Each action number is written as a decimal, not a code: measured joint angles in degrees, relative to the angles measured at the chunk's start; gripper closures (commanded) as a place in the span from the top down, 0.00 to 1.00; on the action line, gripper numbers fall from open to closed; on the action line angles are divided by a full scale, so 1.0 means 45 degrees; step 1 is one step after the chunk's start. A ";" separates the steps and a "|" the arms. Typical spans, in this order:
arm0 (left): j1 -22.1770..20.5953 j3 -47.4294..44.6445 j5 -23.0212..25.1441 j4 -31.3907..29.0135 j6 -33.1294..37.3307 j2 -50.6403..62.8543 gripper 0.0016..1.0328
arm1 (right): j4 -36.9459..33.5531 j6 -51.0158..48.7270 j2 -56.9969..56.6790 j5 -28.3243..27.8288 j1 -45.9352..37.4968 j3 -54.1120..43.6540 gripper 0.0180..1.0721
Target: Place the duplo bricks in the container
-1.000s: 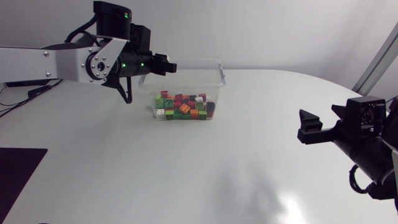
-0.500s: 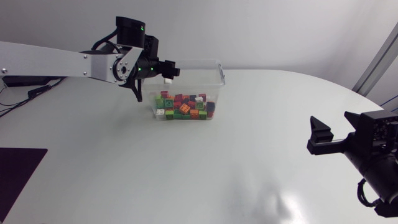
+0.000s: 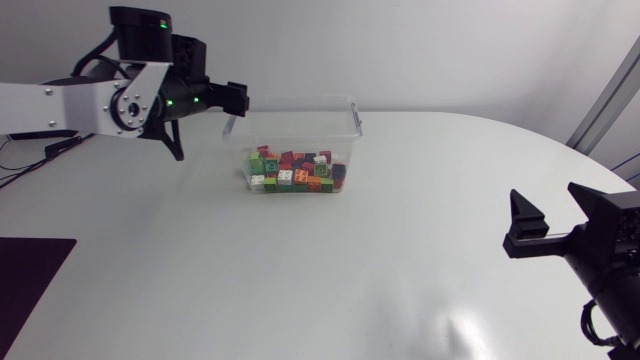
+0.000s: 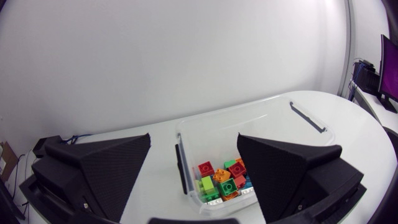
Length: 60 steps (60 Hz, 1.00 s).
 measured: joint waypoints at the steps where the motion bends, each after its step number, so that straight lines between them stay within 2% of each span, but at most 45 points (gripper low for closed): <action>1: 0.0049 -0.0194 0.0000 0.0044 0.0019 -0.0223 0.95 | -0.0019 0.0000 -0.0063 0.0000 0.0000 -0.0034 0.94; 22: 0.0525 -0.3405 -0.0039 0.0510 0.0316 -0.3531 0.95 | -0.1156 -0.0359 -0.2059 0.0005 -0.0204 -0.0238 0.94; 39: 0.0719 -0.6436 -0.0039 0.1268 0.0641 -0.6305 0.95 | -0.1447 -0.0573 -0.2973 0.0010 -0.0330 -0.0811 0.94; 60: 0.1112 -0.8976 -0.0039 0.1642 0.0651 -0.9233 0.95 | -0.1744 -0.0733 -0.3832 0.0015 -0.0418 -0.1030 0.94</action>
